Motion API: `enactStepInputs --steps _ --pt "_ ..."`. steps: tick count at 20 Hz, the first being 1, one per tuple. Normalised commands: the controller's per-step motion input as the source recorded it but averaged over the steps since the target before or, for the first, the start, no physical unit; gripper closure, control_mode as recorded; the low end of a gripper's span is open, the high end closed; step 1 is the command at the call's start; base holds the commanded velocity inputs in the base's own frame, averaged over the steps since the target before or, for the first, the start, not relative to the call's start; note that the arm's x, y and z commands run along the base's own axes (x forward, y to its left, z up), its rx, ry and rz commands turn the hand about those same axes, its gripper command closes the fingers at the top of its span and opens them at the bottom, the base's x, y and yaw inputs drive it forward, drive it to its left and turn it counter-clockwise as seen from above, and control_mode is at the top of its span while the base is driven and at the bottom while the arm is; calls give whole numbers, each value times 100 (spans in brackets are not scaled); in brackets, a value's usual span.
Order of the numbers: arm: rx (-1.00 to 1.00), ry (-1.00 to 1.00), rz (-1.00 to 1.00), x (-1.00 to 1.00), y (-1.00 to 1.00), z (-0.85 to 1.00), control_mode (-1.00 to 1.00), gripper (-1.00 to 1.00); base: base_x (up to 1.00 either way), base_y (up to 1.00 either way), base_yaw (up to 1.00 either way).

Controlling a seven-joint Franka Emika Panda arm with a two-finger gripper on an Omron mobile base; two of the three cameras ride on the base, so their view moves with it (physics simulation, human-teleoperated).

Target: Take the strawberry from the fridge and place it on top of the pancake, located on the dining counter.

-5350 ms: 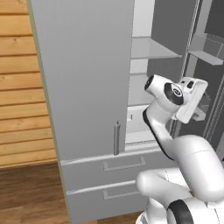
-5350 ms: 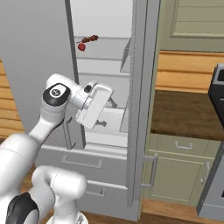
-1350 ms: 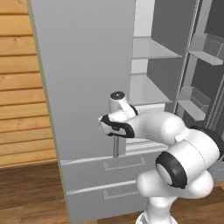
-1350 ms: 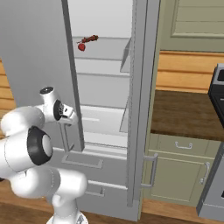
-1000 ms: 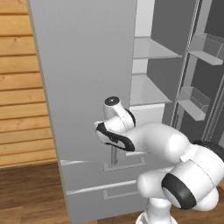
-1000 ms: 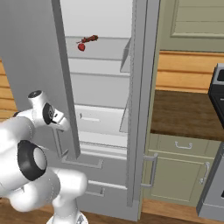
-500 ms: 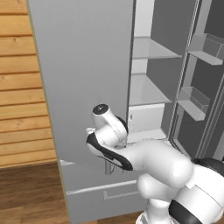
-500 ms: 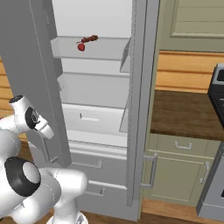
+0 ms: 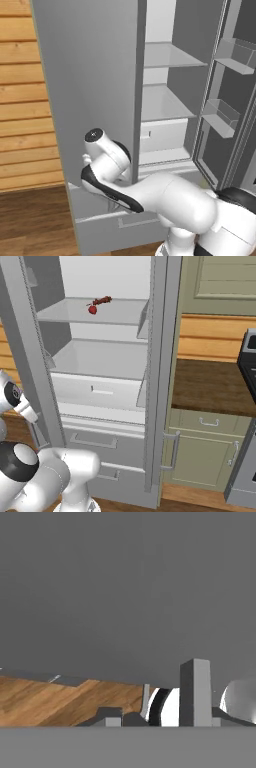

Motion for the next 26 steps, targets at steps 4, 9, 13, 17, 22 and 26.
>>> enactStepInputs --steps 4,9,13,17,22,26 --pt "-10 -2 -2 -2 46 19 -100 -100 0 0 0" --pt "-16 0 -5 -22 20 50 -100 -100 0 0 0" --pt "-9 -7 -3 -29 0 69 -100 -100 0 0 0" --pt "-9 -2 0 -27 0 61 -100 -100 0 0 0" --pt "-2 -9 2 -40 -11 67 -100 -100 0 0 0" --pt "5 -25 5 -61 -44 93 -100 -100 0 0 0"
